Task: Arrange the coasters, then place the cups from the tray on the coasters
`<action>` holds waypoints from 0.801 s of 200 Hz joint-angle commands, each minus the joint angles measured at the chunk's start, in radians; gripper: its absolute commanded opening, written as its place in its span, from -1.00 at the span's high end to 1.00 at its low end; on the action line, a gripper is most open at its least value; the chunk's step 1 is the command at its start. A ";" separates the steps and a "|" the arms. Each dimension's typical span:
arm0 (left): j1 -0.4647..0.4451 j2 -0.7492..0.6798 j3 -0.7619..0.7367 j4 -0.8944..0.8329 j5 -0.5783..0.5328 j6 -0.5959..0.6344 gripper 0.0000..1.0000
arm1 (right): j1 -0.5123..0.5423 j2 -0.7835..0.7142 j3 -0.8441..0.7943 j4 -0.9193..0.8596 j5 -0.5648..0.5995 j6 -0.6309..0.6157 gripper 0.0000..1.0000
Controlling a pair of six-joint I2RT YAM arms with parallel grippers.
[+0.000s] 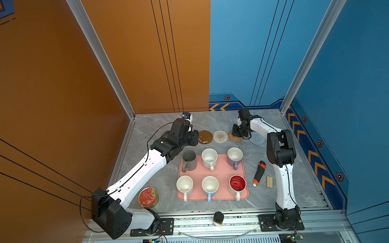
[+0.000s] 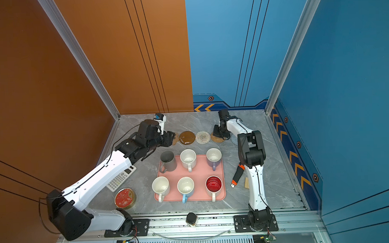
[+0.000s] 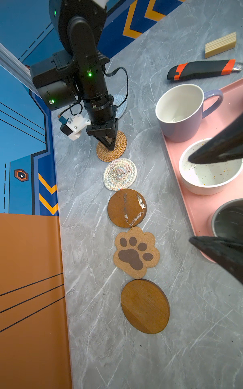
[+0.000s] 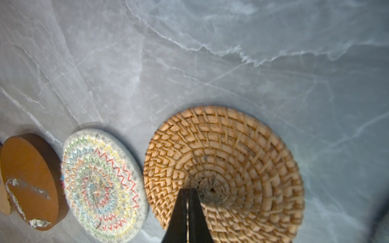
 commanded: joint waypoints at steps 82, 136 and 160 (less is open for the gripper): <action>0.006 -0.054 -0.035 -0.004 -0.033 -0.013 -0.13 | -0.063 -0.179 0.008 -0.052 -0.006 -0.012 0.73; 0.006 -0.065 -0.050 -0.005 -0.032 -0.017 -0.11 | -0.182 -0.217 -0.036 -0.100 0.038 -0.045 0.83; 0.005 -0.073 -0.062 -0.005 -0.039 -0.022 -0.10 | -0.222 -0.212 -0.097 -0.100 0.046 -0.053 0.89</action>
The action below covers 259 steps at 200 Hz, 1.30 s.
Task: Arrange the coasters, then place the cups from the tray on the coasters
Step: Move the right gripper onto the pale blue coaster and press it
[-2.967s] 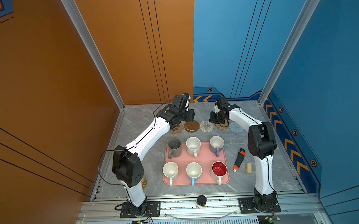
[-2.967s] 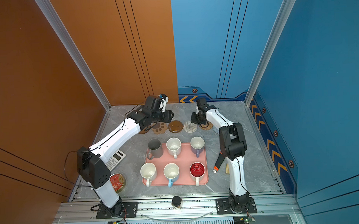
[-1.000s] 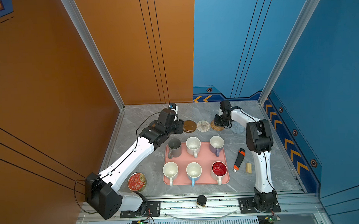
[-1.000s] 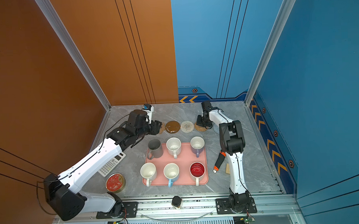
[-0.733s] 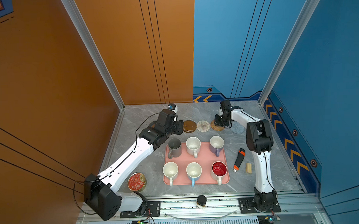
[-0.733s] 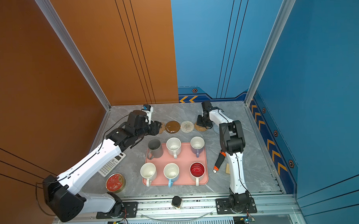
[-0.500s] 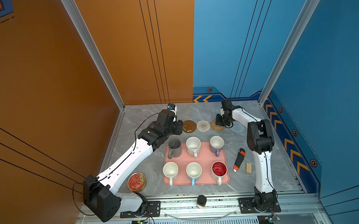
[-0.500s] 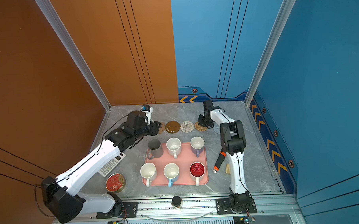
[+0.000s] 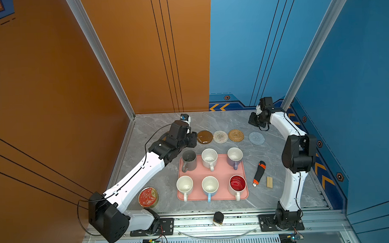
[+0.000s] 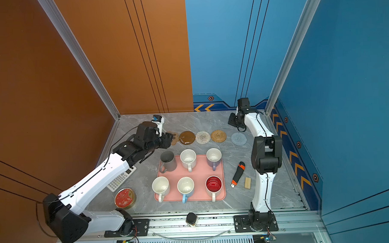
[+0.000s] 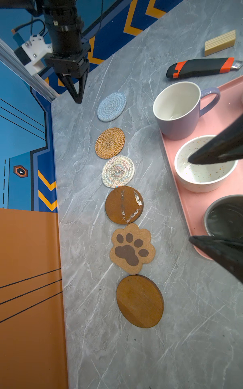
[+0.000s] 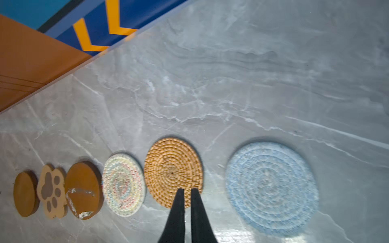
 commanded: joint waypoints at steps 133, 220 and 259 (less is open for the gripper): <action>0.006 -0.044 -0.025 -0.017 -0.041 -0.017 -0.09 | -0.069 0.126 -0.120 -0.048 0.030 -0.033 0.98; 0.005 -0.044 -0.029 -0.019 -0.045 -0.020 -0.09 | -0.021 0.146 -0.151 -0.014 0.017 -0.012 1.00; 0.007 -0.050 -0.033 -0.023 -0.049 -0.020 -0.10 | -0.010 0.151 -0.141 -0.014 0.016 -0.005 1.00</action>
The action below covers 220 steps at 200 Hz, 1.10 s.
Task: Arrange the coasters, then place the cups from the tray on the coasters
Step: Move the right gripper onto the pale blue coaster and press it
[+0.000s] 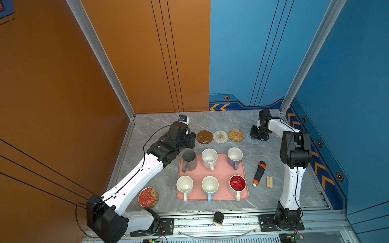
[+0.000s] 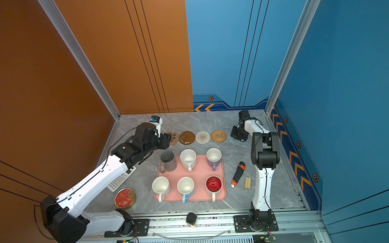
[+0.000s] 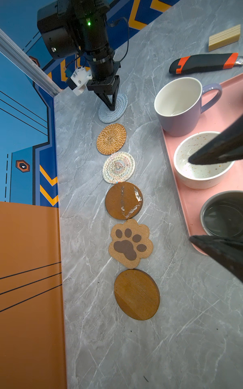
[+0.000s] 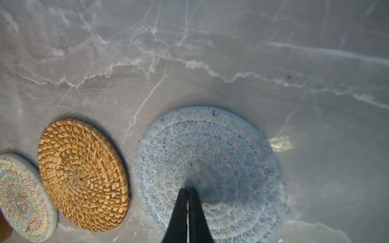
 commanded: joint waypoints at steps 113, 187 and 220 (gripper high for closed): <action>0.008 -0.036 -0.023 -0.024 -0.028 -0.015 -0.10 | 0.018 0.054 0.006 -0.027 -0.016 0.015 0.98; 0.008 -0.053 -0.030 -0.033 -0.041 -0.014 -0.10 | 0.025 0.065 0.027 -0.027 -0.018 0.022 0.98; 0.009 -0.065 -0.035 -0.036 -0.045 -0.012 -0.10 | 0.025 0.042 0.024 -0.029 -0.015 0.022 0.90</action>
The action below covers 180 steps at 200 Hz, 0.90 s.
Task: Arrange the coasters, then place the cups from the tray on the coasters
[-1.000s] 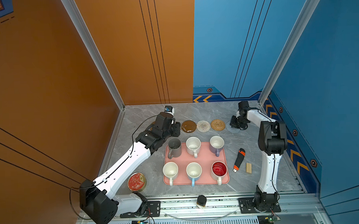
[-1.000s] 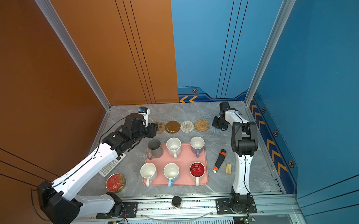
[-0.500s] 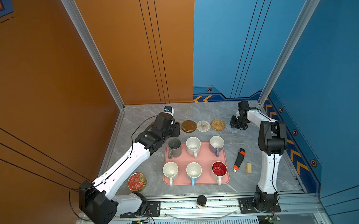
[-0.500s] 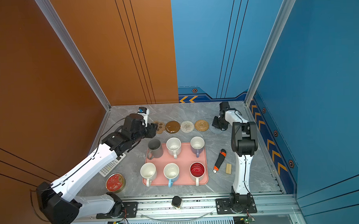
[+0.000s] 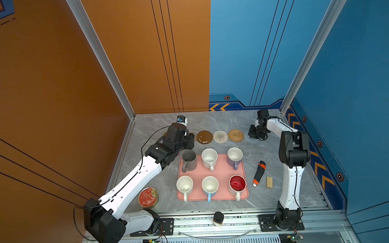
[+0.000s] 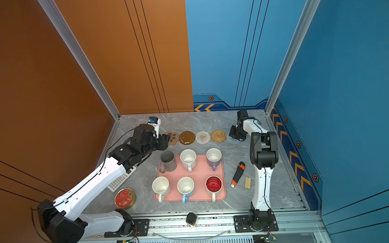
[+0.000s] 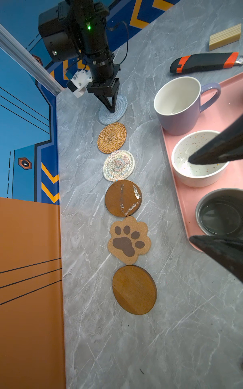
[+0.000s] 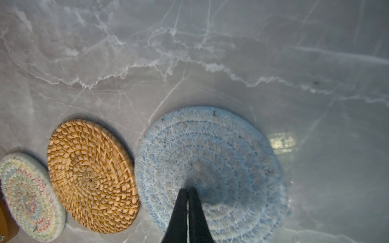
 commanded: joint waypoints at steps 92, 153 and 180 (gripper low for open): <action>0.011 -0.076 -0.032 -0.034 -0.029 -0.007 -0.11 | 0.015 -0.240 -0.030 -0.033 0.004 0.016 0.54; 0.008 -0.138 -0.067 -0.043 -0.018 -0.016 -0.11 | 0.095 -0.584 -0.250 0.124 0.053 0.027 0.65; 0.006 -0.172 -0.088 -0.046 -0.014 -0.027 -0.11 | 0.188 -0.799 -0.418 0.315 0.106 -0.005 0.97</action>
